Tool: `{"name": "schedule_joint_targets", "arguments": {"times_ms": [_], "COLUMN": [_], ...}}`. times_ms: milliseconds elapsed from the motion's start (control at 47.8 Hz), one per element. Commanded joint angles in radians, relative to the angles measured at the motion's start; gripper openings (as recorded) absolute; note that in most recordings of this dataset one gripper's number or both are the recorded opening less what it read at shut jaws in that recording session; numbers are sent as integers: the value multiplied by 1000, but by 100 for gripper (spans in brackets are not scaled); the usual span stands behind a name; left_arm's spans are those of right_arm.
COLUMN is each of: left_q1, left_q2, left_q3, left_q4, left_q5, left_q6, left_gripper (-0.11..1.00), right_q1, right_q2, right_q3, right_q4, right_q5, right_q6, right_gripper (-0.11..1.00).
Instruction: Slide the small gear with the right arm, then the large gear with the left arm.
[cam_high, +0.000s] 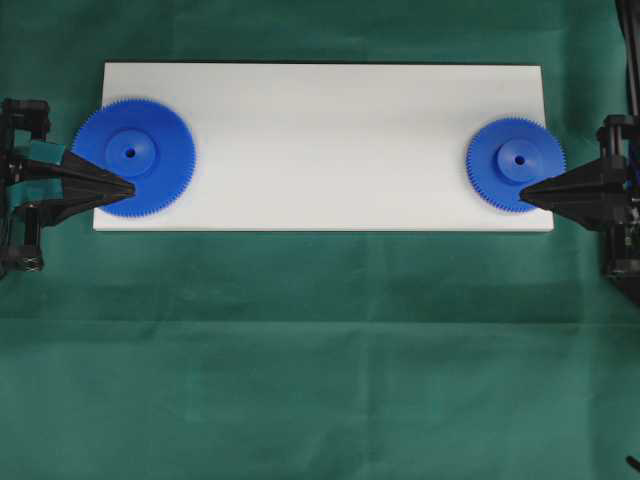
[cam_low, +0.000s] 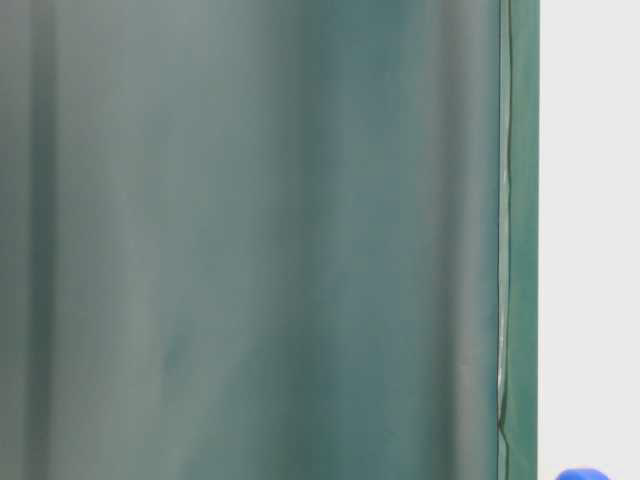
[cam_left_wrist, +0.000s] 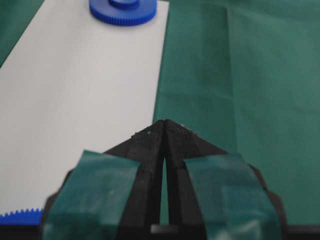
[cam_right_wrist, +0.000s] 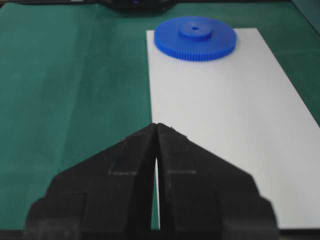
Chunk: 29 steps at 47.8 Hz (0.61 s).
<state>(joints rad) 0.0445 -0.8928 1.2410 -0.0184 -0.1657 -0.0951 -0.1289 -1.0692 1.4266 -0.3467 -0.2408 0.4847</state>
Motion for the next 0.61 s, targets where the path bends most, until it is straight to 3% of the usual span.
{"name": "schedule_joint_targets", "arguments": {"times_ms": [0, 585], "left_q1": [-3, -9], "left_q2": [3, -66], "left_q3": [-11, 29], "left_q4": [0, 0], "left_q5": [-11, -11], "left_q6": [-2, -2], "left_gripper": [0, 0], "right_q1": [6, 3], "right_q2": [3, 8], "right_q3": [-9, -6], "right_q4": [0, 0], "right_q5": [-9, 35], "right_q6": [2, -5], "right_gripper": [51, 51]}}
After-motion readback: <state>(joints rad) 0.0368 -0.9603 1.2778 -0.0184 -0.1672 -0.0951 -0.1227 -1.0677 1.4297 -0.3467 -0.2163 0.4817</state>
